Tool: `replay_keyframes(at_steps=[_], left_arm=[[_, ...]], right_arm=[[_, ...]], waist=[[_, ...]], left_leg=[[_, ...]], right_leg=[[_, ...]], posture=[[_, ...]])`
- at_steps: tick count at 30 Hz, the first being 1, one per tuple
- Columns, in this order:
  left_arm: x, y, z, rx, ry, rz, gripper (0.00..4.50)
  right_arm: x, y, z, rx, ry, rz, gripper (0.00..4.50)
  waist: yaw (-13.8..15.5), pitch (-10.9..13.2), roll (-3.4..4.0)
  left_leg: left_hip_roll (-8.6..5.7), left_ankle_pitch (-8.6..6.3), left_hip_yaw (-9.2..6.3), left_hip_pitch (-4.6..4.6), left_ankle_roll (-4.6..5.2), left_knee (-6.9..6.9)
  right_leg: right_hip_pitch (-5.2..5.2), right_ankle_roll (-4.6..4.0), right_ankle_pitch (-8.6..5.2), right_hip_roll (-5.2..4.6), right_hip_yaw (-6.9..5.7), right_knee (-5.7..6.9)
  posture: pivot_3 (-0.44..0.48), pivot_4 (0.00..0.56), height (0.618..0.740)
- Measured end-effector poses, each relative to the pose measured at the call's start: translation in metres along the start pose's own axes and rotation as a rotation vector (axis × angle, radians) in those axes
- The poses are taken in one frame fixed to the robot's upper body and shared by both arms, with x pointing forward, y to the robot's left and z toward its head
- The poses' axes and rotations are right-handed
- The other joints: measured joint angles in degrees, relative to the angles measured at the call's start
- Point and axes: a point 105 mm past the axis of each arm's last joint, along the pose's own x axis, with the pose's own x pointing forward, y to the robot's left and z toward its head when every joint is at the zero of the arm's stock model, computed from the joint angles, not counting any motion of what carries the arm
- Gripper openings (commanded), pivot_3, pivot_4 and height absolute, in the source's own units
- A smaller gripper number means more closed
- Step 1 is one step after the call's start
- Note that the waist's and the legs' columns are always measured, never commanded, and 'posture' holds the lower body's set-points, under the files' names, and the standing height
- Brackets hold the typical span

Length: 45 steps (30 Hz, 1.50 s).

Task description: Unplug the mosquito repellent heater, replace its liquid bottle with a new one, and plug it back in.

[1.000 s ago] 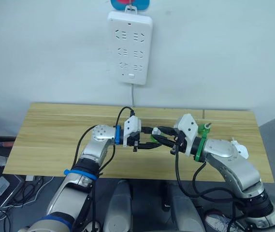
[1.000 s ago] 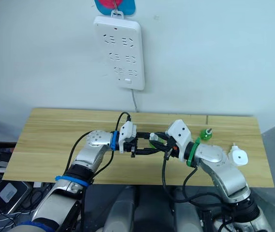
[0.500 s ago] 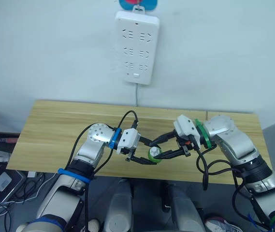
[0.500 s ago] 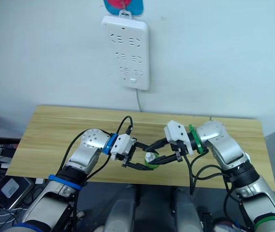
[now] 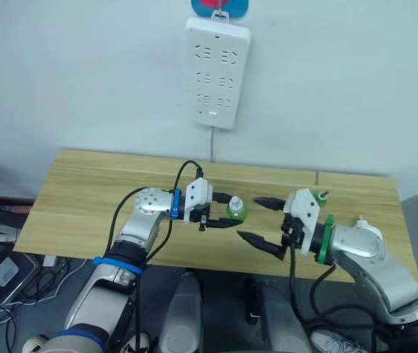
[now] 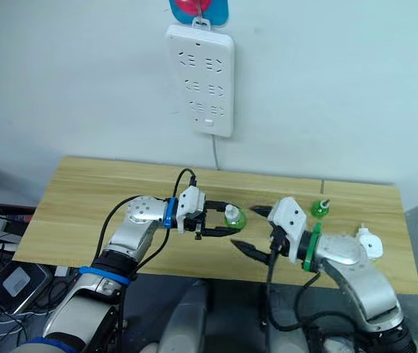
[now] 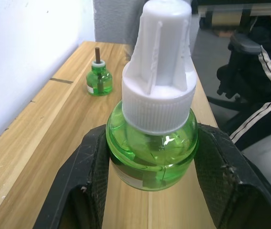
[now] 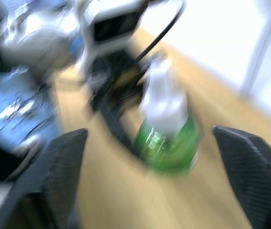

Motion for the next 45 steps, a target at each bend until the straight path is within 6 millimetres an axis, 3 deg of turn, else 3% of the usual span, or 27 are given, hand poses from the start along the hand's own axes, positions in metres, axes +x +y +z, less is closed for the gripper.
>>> replay_keyframes(at_steps=[14, 17, 22, 26, 32, 34, 37, 45], left_arm=[[0.006, 0.003, 0.004, 0.004, -0.009, -0.027, 2.21], [0.006, 0.003, 0.004, 0.001, -0.009, -0.028, 2.21], [0.004, 0.002, 0.002, -0.013, -0.001, -0.024, 2.21], [0.002, -0.001, -0.004, -0.037, 0.015, -0.022, 2.21], [0.002, -0.001, -0.005, -0.048, 0.019, -0.021, 2.21], [0.003, -0.001, -0.005, -0.048, 0.019, -0.022, 2.21], [0.003, -0.001, -0.002, -0.035, 0.014, -0.024, 2.21], [0.006, -0.001, 0.001, -0.026, 0.002, -0.028, 2.21]], right_arm=[[0.015, -0.002, 0.006, -0.015, 0.014, -0.06, 3.58], [0.017, -0.002, 0.007, -0.017, 0.008, -0.058, 2.97], [0.019, -0.002, 0.002, -0.006, 0.023, -0.05, 1.22], [0.018, 0.0, 0.003, -0.029, 0.014, -0.033, 0.41], [0.019, -0.001, 0.001, -0.041, 0.004, -0.026, 0.4], [0.019, -0.001, 0.0, -0.039, -0.002, -0.026, 1.19], [0.017, 0.0, -0.005, -0.025, 0.013, -0.026, 1.98], [0.018, -0.004, -0.016, -0.01, 0.045, -0.037, 1.98]], waist=[[-1.03, -0.14, -0.02], [-1.3, -0.14, -0.02], [-1.3, -0.14, -0.02], [-1.29, -0.14, -0.02], [-1.27, -0.14, -0.02], [-1.27, -0.14, -0.02], [-1.24, -0.14, -0.02], [-1.25, -0.14, -0.02]], left_leg=[[-0.04, 0.17, -0.12, 0.0, 0.23, -0.05], [-0.03, 0.18, -0.13, 0.02, 0.25, -0.04], [-0.04, 0.19, -0.13, 0.02, 0.26, -0.04], [-0.04, 0.19, -0.13, 0.02, 0.26, -0.04], [-0.04, 0.2, -0.14, 0.02, 0.27, -0.04], [-0.04, 0.2, -0.14, 0.02, 0.27, -0.04], [-0.04, 0.2, -0.14, 0.02, 0.27, -0.04], [-0.04, 0.2, -0.14, 0.03, 0.28, -0.03]], right_leg=[[0.23, 0.09, 0.11, -0.04, -0.2, -0.14], [0.24, 0.08, 0.12, -0.03, -0.2, -0.1], [0.24, 0.08, 0.12, -0.03, -0.2, -0.1], [0.24, 0.08, 0.12, -0.03, -0.2, -0.1], [0.25, 0.08, 0.12, -0.03, -0.2, -0.1], [0.25, 0.08, 0.12, -0.03, -0.21, -0.1], [0.25, 0.08, 0.12, -0.03, -0.2, -0.1], [0.25, 0.08, 0.12, -0.03, -0.2, -0.09]], posture=[[0.217, 0.294, 0.74], [0.229, 0.301, 0.74], [0.237, 0.304, 0.74], [0.244, 0.307, 0.74], [0.246, 0.31, 0.74], [0.246, 0.31, 0.74], [0.245, 0.31, 0.74], [0.242, 0.309, 0.74]])
